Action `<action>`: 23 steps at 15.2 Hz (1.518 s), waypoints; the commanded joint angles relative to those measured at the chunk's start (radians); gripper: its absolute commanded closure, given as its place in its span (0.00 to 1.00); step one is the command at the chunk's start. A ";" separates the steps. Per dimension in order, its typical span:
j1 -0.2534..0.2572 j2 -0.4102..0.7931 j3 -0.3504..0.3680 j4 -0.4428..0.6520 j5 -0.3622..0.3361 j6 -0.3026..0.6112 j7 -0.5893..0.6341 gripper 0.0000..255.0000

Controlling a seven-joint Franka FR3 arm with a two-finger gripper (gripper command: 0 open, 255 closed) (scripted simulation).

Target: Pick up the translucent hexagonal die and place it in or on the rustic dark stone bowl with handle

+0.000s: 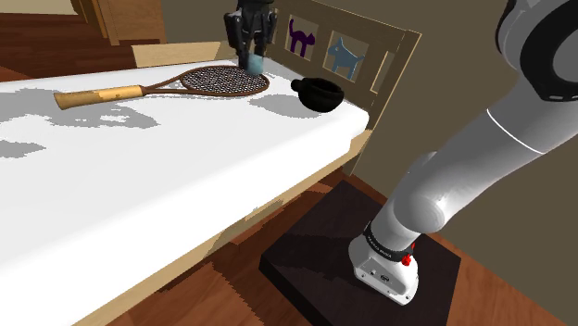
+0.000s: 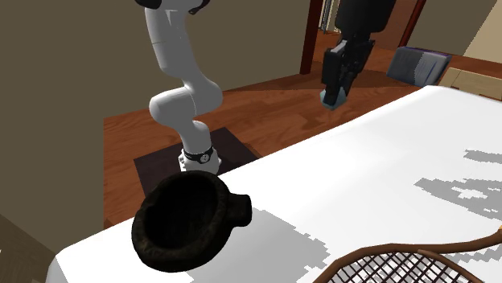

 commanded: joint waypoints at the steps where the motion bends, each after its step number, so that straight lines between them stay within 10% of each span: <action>1: -0.017 -0.026 -0.032 -0.029 -0.002 0.002 -0.052 1.00; 23: -0.214 0.013 -0.389 0.017 -0.099 -0.002 -0.600 1.00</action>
